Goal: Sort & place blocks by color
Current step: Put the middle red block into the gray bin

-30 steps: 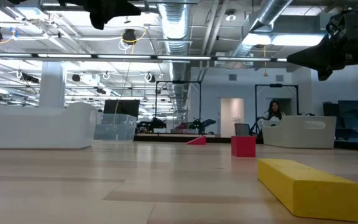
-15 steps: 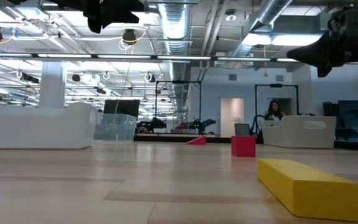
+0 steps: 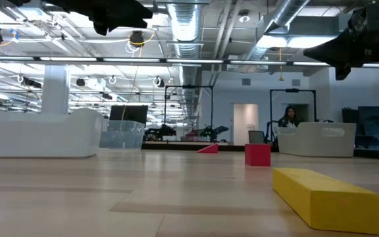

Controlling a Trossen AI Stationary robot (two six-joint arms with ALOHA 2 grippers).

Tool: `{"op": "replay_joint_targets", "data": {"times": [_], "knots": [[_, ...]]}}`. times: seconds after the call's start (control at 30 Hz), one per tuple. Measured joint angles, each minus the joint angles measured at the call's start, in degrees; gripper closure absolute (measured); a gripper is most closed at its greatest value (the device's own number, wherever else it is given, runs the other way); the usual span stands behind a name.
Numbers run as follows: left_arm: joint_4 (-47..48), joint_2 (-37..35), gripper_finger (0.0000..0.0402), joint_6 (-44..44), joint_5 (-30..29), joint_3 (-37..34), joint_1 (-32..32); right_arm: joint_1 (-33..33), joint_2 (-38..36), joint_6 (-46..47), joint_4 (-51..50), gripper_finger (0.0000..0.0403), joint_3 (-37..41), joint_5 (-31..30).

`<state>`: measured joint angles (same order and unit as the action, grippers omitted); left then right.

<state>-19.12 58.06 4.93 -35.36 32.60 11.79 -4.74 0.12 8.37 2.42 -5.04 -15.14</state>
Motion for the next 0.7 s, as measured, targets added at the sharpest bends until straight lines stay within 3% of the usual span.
{"op": "replay_joint_targets", "data": {"times": [0.17, 0.33, 0.7], "knots": [[0.7, 0.0, 0.015, 0.0, 0.0, 0.0, -1.0, -0.1, 0.3, 1.4, -0.3, 0.0386, -1.1, 0.1], [0.8, 0.0, 0.015, 0.0, 0.0, 0.0, -1.8, 1.1, 2.9, 2.2, -3.3, 0.035, -4.2, 0.3], [0.8, 0.0, 0.015, -0.5, 0.5, 0.0, -1.8, 3.9, 16.7, 3.4, -5.7, 0.0263, -10.6, 0.3]]}}
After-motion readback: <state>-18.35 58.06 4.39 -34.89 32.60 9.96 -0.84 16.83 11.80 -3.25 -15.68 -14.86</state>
